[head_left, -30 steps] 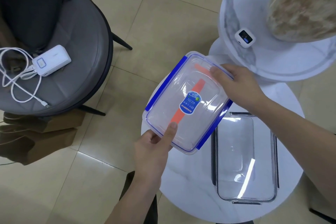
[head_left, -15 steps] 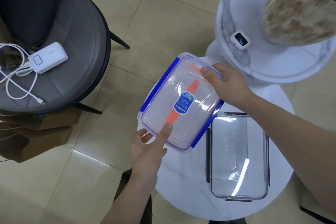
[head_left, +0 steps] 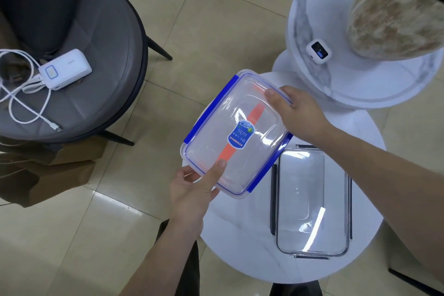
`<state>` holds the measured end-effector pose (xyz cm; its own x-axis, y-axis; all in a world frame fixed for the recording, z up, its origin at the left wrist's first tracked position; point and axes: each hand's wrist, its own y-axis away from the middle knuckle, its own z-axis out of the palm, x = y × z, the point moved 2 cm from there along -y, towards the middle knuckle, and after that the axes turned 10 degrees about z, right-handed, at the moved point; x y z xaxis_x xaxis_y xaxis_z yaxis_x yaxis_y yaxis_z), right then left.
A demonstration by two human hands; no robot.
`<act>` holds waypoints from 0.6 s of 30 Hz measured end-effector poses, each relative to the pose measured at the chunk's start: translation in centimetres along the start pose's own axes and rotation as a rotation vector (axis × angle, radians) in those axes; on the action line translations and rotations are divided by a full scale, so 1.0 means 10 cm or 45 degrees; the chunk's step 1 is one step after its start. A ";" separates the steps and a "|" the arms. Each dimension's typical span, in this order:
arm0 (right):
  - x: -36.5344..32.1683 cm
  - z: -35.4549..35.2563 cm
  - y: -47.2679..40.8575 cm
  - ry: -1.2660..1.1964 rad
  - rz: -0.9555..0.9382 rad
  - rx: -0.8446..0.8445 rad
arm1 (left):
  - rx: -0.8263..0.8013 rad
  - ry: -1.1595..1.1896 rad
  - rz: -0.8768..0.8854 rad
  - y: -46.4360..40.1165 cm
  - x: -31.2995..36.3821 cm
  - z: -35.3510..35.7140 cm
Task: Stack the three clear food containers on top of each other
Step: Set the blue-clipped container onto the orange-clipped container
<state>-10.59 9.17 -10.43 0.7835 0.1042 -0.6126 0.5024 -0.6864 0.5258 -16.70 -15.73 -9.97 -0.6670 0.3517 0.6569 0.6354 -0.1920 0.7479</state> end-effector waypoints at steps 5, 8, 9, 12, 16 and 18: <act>-0.01 -0.01 -0.03 -0.009 0.009 -0.038 | -0.047 -0.023 0.015 -0.03 0.01 0.00; 0.01 0.00 -0.02 0.002 0.016 -0.028 | -0.050 -0.041 0.014 -0.02 0.02 -0.01; 0.01 0.00 -0.03 0.004 0.024 -0.021 | -0.045 -0.045 0.006 -0.02 0.02 -0.02; 0.02 0.00 -0.03 -0.029 0.043 -0.034 | -0.030 -0.047 -0.008 -0.02 0.01 -0.01; 0.02 0.00 -0.03 -0.044 0.040 -0.026 | -0.013 -0.022 -0.018 0.00 0.00 0.00; 0.01 0.00 -0.02 -0.036 0.032 -0.007 | -0.016 -0.014 -0.023 0.01 0.00 0.01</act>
<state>-10.56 9.32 -10.58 0.7853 0.0664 -0.6156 0.4847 -0.6845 0.5445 -16.59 -15.70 -9.95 -0.6737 0.3653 0.6424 0.6184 -0.1972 0.7607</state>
